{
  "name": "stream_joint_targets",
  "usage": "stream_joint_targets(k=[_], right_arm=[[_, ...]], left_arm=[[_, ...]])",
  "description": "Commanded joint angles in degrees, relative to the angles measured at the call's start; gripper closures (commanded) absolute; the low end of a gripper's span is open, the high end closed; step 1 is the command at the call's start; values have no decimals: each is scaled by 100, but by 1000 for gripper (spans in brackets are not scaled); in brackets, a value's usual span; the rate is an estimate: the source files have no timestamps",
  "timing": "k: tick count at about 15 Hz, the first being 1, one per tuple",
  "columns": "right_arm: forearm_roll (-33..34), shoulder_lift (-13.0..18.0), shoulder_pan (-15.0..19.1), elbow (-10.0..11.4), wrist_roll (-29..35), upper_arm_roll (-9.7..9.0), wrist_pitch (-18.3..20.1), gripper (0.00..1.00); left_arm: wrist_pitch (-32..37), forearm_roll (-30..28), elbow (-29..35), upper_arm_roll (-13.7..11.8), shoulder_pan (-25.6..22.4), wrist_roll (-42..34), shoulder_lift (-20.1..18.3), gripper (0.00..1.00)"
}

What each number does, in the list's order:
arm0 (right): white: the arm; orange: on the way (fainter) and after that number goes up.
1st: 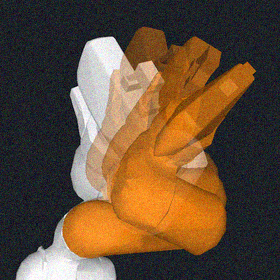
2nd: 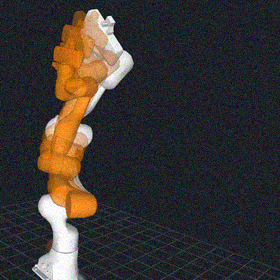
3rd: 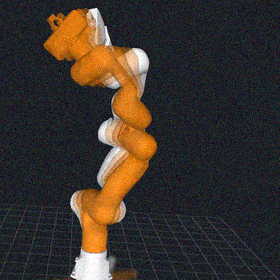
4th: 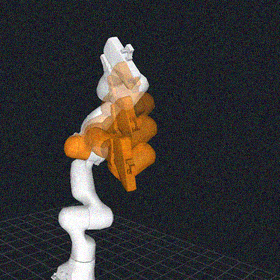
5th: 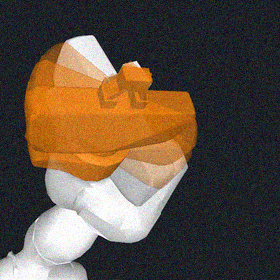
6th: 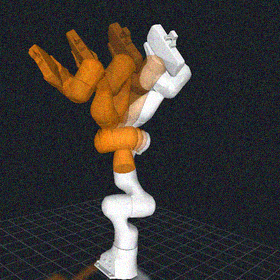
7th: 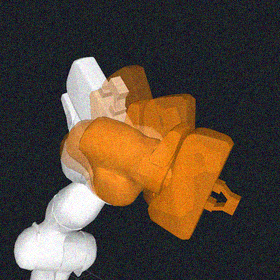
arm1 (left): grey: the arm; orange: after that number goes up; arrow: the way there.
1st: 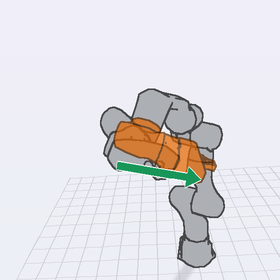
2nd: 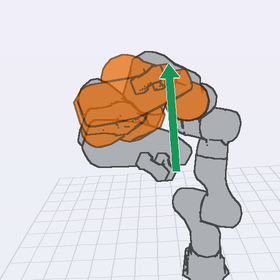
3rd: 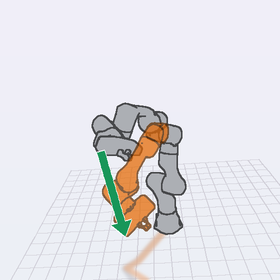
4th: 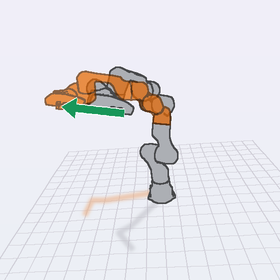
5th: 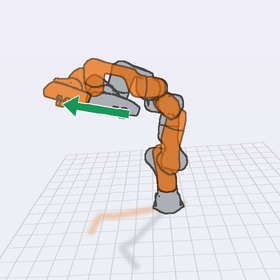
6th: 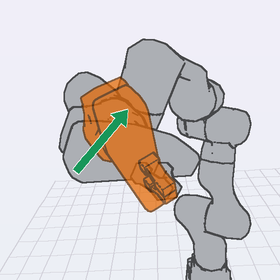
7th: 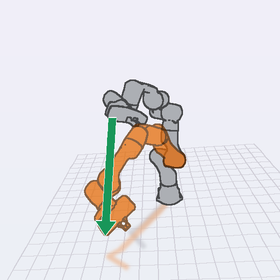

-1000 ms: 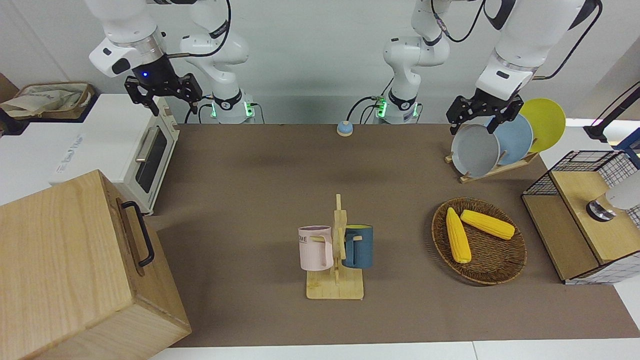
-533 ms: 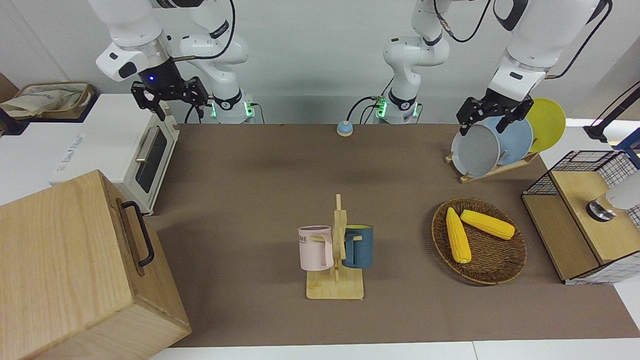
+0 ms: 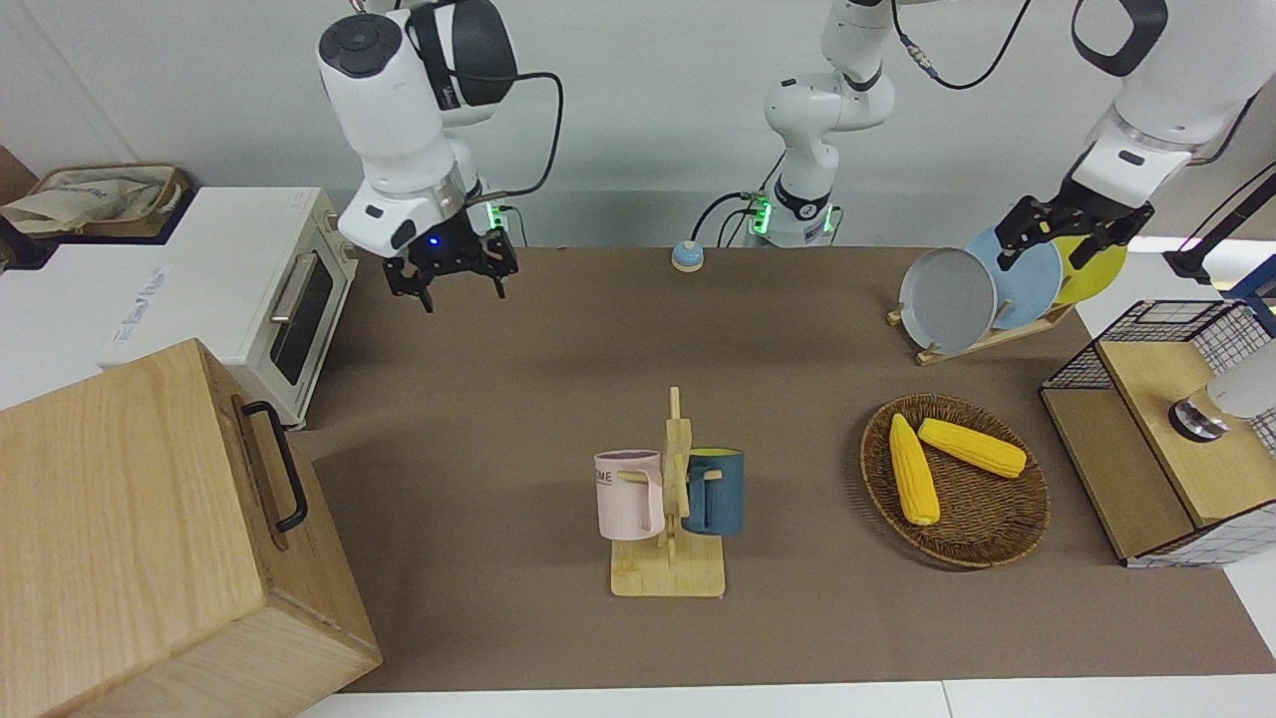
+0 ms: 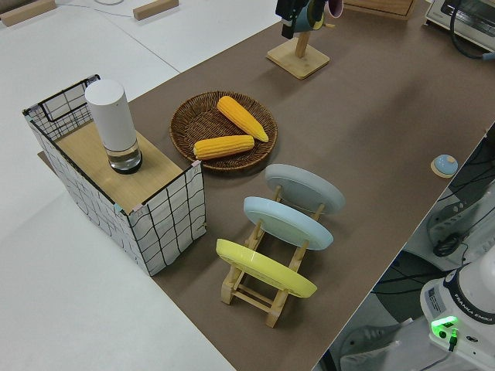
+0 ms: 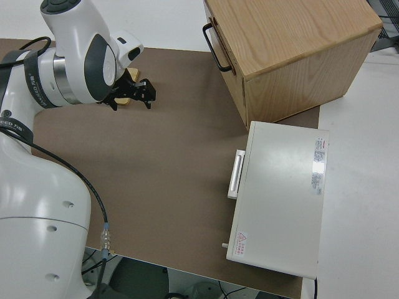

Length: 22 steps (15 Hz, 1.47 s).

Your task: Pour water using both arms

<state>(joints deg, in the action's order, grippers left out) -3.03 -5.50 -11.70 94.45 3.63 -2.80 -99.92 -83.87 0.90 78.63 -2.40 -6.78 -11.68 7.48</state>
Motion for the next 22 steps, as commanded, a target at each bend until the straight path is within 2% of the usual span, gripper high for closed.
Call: stream_joint_targets(k=[1,5,7,8,10,12,16,19,20,22], right_arm=[[-57,-476,-419,-31,392,34,-947,11],[4,-952,-588,-49,410,34,-2055,9],[57,-1259,-614,-84,401,34,-2783,9],[127,-1460,-666,-128,401,34,-3204,9],[363,-1742,-693,-321,384,42,-3611,11],[898,-1866,-728,-462,375,34,-3937,11],[1041,-2147,-728,-874,331,34,-4211,11],[1041,-2384,-719,-1234,270,34,-4228,21],[1041,-2464,-728,-1305,252,34,-4341,28],[1041,-2499,-807,-1306,129,34,-4457,71]], left_arm=[[-330,69,65,21,-717,-885,69,0],[-673,25,65,21,-1343,-1766,192,0],[-963,25,65,20,-1615,-2021,236,0],[-1156,16,65,21,-1755,-2248,254,0],[-1367,-115,74,21,-1949,-2478,359,0],[-1840,-290,100,21,-2203,-2663,438,0],[-2650,-914,355,29,-2582,-3233,614,0],[-3818,-1993,829,29,-2601,-3332,676,0],[-3960,-2388,830,38,-2566,-3332,746,0],[-4294,-2664,821,125,-2539,-3340,886,0]])
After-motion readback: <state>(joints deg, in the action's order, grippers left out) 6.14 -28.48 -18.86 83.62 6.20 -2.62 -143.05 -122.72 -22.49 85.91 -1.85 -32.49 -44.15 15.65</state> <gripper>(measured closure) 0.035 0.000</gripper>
